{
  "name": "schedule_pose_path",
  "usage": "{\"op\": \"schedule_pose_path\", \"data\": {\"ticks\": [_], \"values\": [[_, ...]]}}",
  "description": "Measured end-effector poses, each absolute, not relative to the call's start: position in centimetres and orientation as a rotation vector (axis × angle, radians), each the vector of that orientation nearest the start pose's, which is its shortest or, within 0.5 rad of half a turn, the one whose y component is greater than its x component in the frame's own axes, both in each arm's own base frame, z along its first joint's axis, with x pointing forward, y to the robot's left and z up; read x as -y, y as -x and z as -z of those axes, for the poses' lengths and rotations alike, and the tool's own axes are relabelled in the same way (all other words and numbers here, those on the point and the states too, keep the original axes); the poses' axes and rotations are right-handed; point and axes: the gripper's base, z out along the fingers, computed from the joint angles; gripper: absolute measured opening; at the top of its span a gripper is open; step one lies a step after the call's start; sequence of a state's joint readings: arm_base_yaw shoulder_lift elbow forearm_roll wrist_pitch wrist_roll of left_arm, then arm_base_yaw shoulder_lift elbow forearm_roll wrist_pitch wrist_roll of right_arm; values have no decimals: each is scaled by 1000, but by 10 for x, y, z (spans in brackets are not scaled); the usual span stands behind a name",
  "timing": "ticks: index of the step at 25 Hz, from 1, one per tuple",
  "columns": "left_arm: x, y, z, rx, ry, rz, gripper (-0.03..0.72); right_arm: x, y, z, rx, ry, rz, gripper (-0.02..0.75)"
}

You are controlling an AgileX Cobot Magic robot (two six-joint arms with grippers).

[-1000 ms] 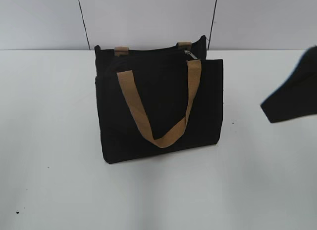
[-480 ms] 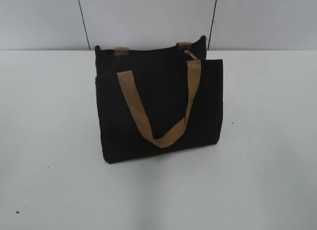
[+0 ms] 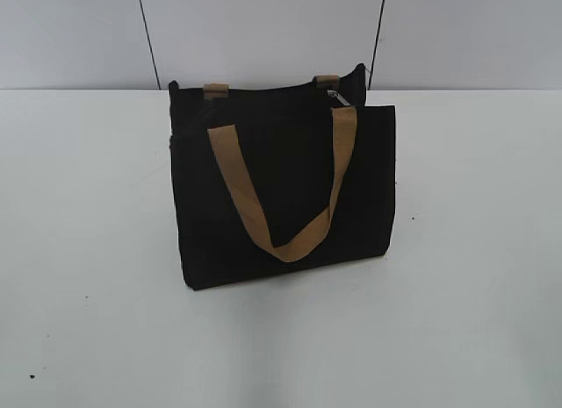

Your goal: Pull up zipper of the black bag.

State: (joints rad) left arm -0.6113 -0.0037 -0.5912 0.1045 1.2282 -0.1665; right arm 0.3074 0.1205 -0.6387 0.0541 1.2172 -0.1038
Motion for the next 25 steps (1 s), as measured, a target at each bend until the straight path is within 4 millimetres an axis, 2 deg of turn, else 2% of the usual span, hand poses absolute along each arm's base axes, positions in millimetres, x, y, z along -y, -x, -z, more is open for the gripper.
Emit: {"op": "schedule_pose_path", "data": {"ticks": [3,7,13,25], "values": [[-21,14,-286,-2091,-463,327,488,2,6,-297,-2157,445,-116,566],[-20,13,-286,-2063,-470,329,480,-1,-2,-273,-2242,454,-112,550],[-19,12,-288,-2034,-470,334,479,-3,-10,-268,-2195,424,-127,546],[-13,4,-284,-1979,-467,351,475,-4,-11,-268,-2187,418,-130,546]]}}
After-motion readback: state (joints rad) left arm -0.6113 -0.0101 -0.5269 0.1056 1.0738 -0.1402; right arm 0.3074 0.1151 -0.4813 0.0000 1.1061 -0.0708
